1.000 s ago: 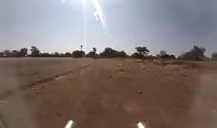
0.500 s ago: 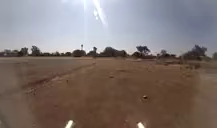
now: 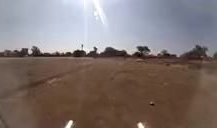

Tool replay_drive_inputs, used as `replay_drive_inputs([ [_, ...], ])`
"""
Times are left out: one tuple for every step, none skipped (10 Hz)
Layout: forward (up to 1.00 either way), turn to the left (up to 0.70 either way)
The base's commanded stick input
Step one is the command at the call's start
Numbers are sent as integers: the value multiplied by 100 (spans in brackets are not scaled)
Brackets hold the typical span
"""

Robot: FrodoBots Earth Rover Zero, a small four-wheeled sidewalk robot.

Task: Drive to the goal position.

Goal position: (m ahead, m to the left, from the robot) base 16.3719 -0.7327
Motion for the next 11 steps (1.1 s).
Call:
replay_drive_inputs([
  [50,0],
  [50,0],
  [50,0],
  [50,0],
  [50,0],
  [50,0],
  [50,0],
  [50,0],
  [50,0],
  [50,0],
  [50,0],
])
